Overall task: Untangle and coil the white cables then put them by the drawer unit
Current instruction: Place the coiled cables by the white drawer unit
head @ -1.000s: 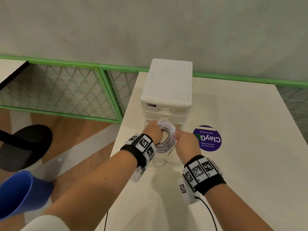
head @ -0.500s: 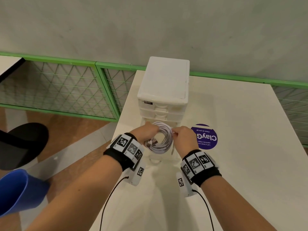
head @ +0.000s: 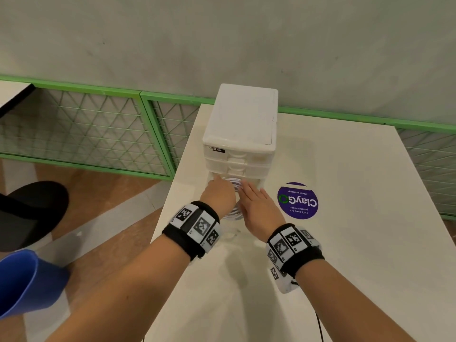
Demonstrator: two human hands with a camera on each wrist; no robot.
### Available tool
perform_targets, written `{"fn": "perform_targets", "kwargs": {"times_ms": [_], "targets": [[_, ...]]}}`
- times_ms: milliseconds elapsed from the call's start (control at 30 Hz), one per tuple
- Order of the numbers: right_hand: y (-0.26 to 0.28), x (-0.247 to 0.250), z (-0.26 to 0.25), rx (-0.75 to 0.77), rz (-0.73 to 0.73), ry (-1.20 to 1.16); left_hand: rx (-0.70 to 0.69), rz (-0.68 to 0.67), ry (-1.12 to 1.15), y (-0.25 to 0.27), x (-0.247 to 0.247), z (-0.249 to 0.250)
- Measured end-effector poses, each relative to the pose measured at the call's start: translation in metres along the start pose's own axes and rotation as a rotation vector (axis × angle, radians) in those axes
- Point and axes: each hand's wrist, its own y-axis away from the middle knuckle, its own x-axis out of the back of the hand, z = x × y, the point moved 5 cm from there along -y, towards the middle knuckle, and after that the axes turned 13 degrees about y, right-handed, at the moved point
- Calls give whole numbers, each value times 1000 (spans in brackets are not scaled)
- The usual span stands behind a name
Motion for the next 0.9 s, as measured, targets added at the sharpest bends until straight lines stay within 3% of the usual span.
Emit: {"fn": "perform_targets", "kwargs": {"times_ms": [133, 333, 400, 467, 600, 667, 900], "targets": [[-3, -6, 0, -14, -105, 164, 1, -183, -20, -3, -20, -13], [2, -9, 2, 42, -54, 173, -64, -154, 122, -1, -32, -26], [9, -7, 1, 87, 23, 202, -114, -53, 222, 0, -13, -25], [16, -3, -1, 102, 67, 190, -106, 150, 404, 6, 21, -28], [27, -7, -2, 137, -97, 211, -64, 545, 646, 19, 82, -36], [27, -11, -1, 146, -146, 262, -68, 637, 750, 16, 96, -38], [24, -20, -3, 183, -96, 347, -89, 225, 863, -26, 82, -27]]}}
